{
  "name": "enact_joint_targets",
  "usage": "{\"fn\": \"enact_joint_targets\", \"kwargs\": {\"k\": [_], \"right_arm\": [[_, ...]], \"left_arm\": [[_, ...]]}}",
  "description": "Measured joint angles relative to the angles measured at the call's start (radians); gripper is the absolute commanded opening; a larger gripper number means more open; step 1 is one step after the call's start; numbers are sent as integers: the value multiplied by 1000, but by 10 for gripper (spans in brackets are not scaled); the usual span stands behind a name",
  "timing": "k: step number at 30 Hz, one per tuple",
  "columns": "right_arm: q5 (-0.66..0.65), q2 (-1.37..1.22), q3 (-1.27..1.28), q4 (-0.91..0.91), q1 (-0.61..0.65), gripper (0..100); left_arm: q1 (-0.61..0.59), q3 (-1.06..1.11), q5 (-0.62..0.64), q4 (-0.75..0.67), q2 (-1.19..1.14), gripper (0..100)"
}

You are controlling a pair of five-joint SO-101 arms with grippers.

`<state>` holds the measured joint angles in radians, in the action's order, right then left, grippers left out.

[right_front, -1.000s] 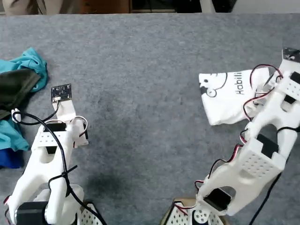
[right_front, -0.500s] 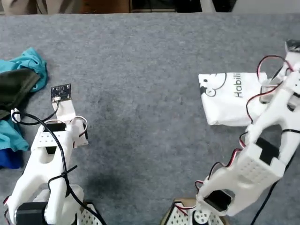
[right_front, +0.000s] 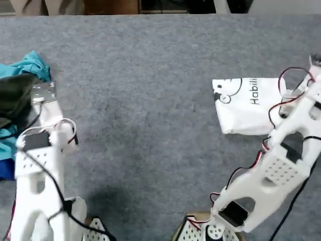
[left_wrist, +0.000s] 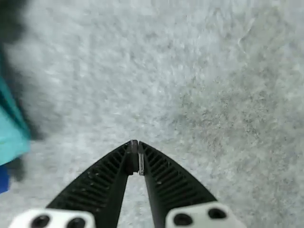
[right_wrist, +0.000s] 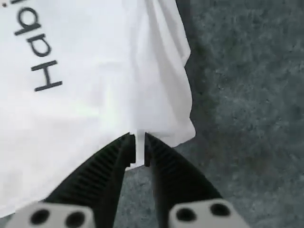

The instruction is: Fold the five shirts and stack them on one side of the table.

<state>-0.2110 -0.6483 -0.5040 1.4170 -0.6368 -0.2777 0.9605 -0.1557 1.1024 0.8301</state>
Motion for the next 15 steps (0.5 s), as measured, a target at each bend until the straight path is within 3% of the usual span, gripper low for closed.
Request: {"fn": "enact_joint_targets", "kwargs": {"k": [5,10,15], "right_arm": [[0,-167,-97,-25,-14,41],[-15,-178,-308,138,-17,44],[-23,-150,-620,328,-3,44]], "left_arm": [[-146,0,-28,124,196,21],[-347,-69,-63,252,239,34],[-568,-264,-69,278,241,208]]}}
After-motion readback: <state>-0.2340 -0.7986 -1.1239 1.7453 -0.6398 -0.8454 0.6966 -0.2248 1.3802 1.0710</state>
